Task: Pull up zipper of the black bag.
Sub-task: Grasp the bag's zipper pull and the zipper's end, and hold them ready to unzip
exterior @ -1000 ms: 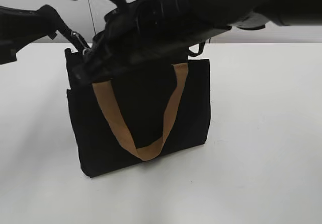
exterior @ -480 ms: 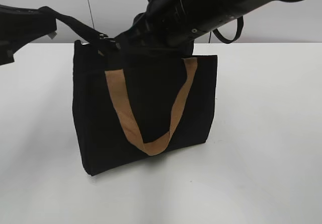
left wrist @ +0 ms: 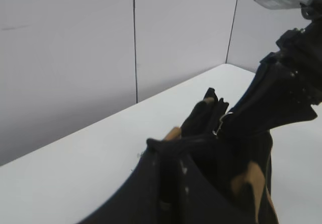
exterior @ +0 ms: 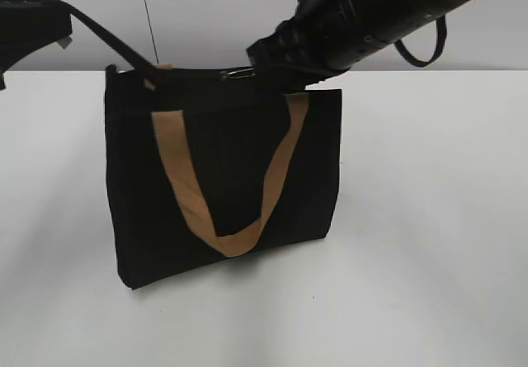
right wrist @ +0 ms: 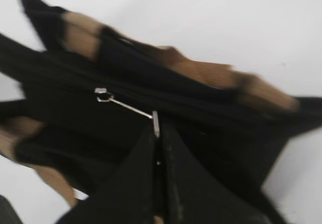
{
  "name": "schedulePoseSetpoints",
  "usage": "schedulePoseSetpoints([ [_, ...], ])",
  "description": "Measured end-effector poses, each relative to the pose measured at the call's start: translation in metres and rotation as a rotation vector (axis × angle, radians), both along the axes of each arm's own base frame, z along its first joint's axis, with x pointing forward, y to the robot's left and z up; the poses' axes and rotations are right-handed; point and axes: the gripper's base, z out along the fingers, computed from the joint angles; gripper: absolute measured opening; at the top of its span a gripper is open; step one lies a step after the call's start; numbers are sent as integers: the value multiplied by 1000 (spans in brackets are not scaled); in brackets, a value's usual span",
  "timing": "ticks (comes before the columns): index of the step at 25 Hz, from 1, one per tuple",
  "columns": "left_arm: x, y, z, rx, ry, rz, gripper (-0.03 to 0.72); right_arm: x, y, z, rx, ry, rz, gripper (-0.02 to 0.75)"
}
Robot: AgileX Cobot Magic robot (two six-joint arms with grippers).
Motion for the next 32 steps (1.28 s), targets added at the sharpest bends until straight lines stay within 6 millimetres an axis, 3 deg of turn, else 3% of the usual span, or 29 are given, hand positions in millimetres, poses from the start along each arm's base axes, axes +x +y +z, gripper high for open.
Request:
schedulePoseSetpoints([
  [3, 0, 2, 1, 5, 0, 27, 12, 8, -15, -1, -20, -1, -40, -1],
  [8, 1, 4, 0, 13, 5, 54, 12, 12, -24, -2, -30, 7, -67, -1],
  [28, 2, 6, -1, 41, 6, 68, 12, 16, -32, -3, -14, 39, -136, -1],
  [32, 2, 6, -1, 40, 6, 69, 12, 15, -30, -2, 19, 49, -132, 36],
])
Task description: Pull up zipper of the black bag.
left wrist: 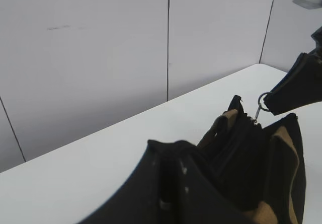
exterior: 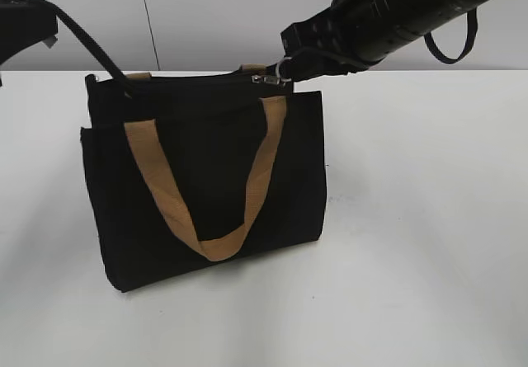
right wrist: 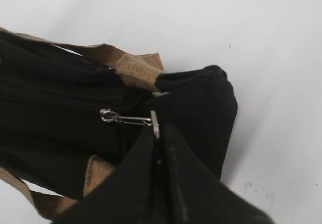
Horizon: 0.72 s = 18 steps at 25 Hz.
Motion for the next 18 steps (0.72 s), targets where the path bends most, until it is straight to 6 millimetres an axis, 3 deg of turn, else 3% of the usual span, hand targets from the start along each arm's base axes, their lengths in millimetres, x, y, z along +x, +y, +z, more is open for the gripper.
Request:
schedulePoseSetpoints([
  [3, 0, 0, 0, -1, -2, 1, 12, -2, 3, 0, -1, -4, 17, 115],
  [11, 1, 1, -1, 1, 8, 10, 14, -6, 10, 0, -1, 1, 43, 458],
  [13, 5, 1, -4, -3, 26, 17, 29, -6, 10, 0, -2, 1, 44, 514],
  [15, 8, 1, -8, -10, 47, 34, 72, -6, 10, -1, -3, 4, 46, 540],
  [18, 14, 5, -13, -22, 84, 91, 210, -7, 10, -1, -4, 9, 49, 550],
])
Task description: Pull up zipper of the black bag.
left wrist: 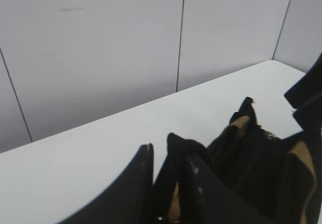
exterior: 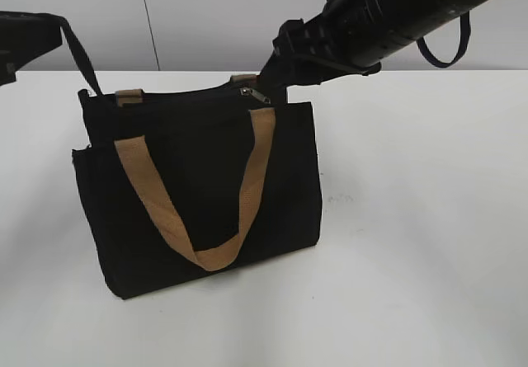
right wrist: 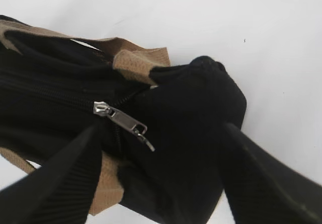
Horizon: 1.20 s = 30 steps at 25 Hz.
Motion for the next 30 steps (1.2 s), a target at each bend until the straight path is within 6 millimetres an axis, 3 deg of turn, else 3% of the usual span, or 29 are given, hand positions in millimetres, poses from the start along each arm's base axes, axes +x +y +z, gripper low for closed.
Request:
schedulePoseSetpoints([
  [2, 5, 6, -5, 3, 40, 80, 326, 0, 0, 0, -1, 5, 3, 551],
  [5, 10, 18, -13, 24, 118, 236, 420, -1, 0, 0, -3, 7, 5, 552],
  [16, 18, 50, -60, -7, 512, 698, 449, 0, -3, -2, -65, -18, 30, 552],
  [24, 17, 46, -85, 71, 822, 700, 421, -1, -7, -4, -96, 1, 44, 552],
  [30, 27, 31, -65, 126, 967, 515, 418, 6, -37, -5, -71, 109, -71, 552],
])
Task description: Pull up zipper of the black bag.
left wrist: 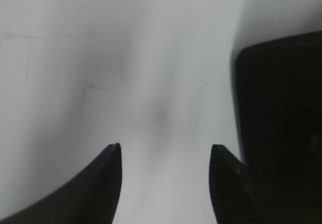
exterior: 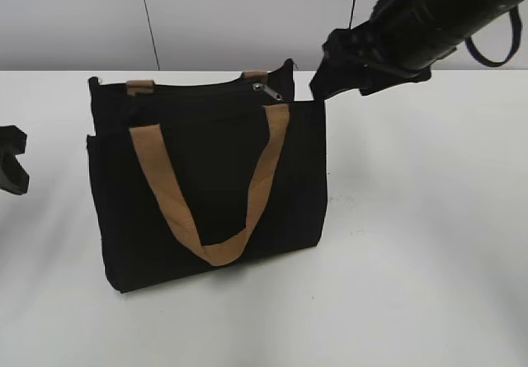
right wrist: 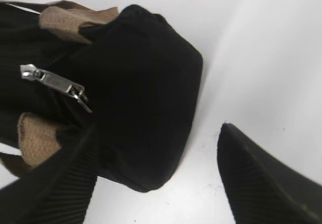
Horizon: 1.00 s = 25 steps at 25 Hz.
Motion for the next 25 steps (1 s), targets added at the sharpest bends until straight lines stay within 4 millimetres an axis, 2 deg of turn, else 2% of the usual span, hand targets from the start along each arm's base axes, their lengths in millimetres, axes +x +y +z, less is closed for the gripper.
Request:
schedulePoseSetpoints([
  [6, 14, -4, 31, 8, 68, -64, 418, 9, -63, 5, 13, 85, -179, 552],
  [11, 24, -6, 48, 6, 75, -75, 417, 6, -100, 8, 10, 153, -251, 552],
  [14, 22, -6, 55, 8, 121, -84, 417, 1, -112, 13, 5, 154, -264, 552],
  [18, 18, -5, 58, 19, 176, -93, 417, -7, -128, 11, -50, 224, -235, 552],
  [22, 12, -3, 56, 46, 243, -103, 417, -21, -136, 6, -153, 359, -189, 552],
  [25, 8, 2, 57, 94, 272, -113, 417, -32, -141, 11, -198, 393, -242, 552],
])
